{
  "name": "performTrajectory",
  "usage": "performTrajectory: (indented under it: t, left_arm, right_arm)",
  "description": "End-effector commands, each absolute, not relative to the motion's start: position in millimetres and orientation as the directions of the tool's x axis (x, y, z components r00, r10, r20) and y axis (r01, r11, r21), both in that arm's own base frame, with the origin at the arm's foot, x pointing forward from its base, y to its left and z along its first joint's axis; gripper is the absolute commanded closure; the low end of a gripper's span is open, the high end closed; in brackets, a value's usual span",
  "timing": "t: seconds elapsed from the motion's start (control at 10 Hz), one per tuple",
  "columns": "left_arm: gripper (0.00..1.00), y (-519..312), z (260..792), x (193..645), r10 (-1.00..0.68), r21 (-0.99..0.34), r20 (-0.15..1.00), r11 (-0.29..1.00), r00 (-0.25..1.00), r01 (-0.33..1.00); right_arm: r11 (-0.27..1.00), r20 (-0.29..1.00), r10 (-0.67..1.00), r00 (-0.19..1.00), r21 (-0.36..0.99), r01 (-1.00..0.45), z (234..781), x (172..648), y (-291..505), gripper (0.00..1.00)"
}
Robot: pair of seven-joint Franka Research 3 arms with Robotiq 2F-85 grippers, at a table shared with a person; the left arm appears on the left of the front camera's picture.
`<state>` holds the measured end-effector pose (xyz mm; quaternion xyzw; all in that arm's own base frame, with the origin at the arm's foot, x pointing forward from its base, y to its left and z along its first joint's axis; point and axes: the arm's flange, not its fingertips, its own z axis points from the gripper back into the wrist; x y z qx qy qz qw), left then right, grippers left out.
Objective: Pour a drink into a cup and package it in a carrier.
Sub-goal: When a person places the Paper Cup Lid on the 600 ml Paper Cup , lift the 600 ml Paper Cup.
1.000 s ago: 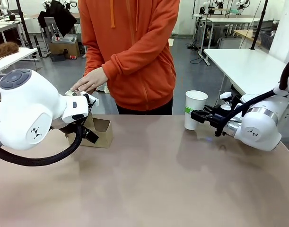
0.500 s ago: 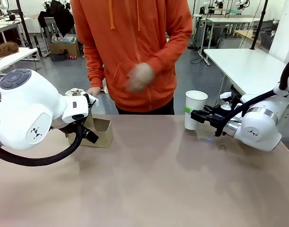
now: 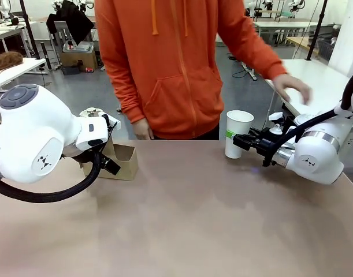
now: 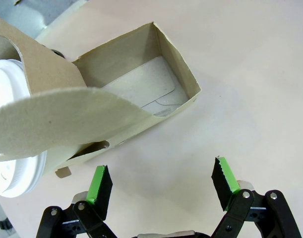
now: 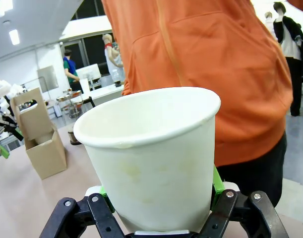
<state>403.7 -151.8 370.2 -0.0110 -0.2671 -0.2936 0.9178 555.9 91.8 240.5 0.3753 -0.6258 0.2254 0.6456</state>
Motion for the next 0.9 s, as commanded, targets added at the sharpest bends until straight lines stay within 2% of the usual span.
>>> performTrajectory:
  t: [0.0,0.8]
  left_arm:
    - [0.0,-151.6,370.5,403.5,-0.533,0.135,0.498,0.827,0.684,0.545]
    - [0.0,-151.6,370.5,403.5,-0.533,0.135,0.498,0.827,0.684,0.545]
  right_arm:
    - [0.616,0.977,-0.183,0.113,0.204,-0.761,244.6,555.8,93.2,0.2]
    - [0.616,0.977,-0.183,0.113,0.204,-0.761,244.6,555.8,93.2,0.2]
